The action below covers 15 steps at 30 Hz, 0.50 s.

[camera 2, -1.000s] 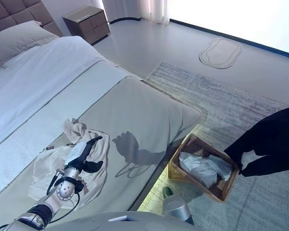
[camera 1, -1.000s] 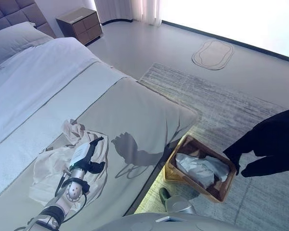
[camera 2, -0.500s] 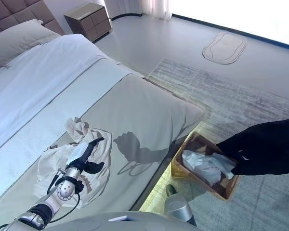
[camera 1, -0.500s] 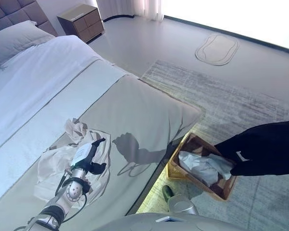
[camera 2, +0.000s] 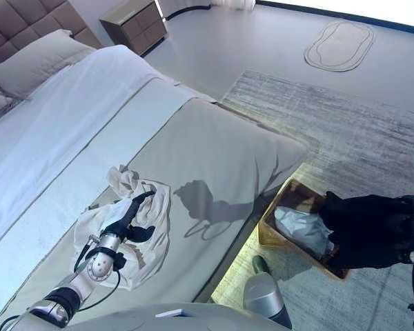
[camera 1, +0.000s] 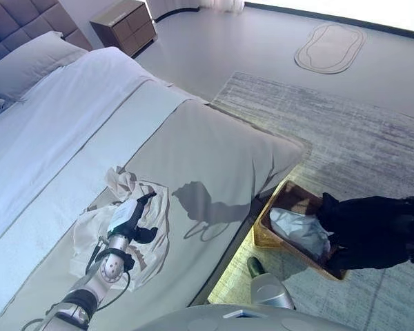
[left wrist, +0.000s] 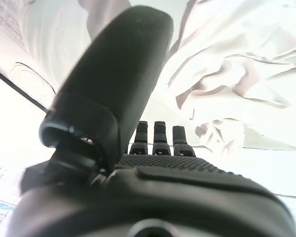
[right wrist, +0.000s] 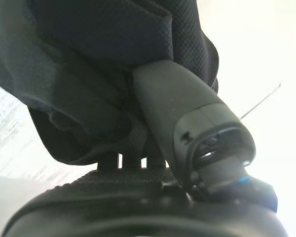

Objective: Pick up the clothes from the bed and place them into the basket

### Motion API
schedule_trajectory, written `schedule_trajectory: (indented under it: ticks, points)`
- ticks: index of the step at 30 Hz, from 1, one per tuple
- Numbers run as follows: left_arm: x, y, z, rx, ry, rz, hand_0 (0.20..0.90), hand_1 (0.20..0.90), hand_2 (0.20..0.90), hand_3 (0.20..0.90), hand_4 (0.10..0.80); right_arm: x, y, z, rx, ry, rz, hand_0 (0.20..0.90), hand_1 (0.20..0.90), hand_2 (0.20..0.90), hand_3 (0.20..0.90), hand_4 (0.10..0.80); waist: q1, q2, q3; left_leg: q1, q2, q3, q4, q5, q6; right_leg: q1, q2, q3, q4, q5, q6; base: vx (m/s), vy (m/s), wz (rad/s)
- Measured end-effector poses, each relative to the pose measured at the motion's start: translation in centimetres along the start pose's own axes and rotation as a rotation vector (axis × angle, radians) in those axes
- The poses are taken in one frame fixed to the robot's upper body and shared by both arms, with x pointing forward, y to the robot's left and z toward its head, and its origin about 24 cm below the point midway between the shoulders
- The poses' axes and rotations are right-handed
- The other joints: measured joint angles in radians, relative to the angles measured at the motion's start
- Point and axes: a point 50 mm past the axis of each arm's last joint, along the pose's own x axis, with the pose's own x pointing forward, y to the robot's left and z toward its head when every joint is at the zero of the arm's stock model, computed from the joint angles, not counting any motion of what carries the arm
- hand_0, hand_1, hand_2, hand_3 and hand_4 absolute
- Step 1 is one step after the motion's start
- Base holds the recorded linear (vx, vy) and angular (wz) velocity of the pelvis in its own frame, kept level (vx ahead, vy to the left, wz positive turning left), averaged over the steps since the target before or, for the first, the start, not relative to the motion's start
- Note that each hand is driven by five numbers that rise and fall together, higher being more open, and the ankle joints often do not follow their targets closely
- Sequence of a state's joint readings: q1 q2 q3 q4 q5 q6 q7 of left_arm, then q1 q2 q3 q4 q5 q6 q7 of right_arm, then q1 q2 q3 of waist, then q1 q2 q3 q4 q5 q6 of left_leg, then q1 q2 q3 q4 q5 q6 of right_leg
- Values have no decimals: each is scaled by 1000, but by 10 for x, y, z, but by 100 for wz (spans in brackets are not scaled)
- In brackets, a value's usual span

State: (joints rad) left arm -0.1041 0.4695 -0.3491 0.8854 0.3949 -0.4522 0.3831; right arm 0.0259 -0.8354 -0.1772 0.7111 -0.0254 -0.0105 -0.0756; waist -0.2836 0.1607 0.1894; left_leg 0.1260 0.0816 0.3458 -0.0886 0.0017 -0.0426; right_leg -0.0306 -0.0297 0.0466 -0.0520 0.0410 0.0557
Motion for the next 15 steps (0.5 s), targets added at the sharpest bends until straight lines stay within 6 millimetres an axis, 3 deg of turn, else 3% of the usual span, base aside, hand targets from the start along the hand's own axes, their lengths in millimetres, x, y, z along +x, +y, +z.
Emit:
schedule_trajectory:
  ticks: [2, 6, 15]
  points:
    - [1, -2, 3, 1, -9, -6, 900, 900, 900, 900, 800, 0, 4, -2, 3, 10, 7, 900, 900, 900, 900, 800, 6, -1, 1, 0, 1, -2, 0, 0, 0, 1, 1, -2, -1, 1, -1, -11, -8, 2]
    - [1, -3, 3, 0, -3, -5, 900, 900, 900, 900, 800, 5, 6, -3, -8, 41, -16, 900, 900, 900, 900, 800, 20, -2, 2, 0, 2, -10, 0, 0, 0, 6, 0, -11, -1, 3, -5, -15, -1, 5]
    - [6, 1, 6, 2, -13, 6, 900, 900, 900, 900, 800, 13, 3, 17, 11, -9, -54, 900, 900, 900, 900, 800, 57, -14, 12, 9, 2, -36, 0, 0, 0, 31, -2, -36, -4, 3, -5, -1, 1, 9]
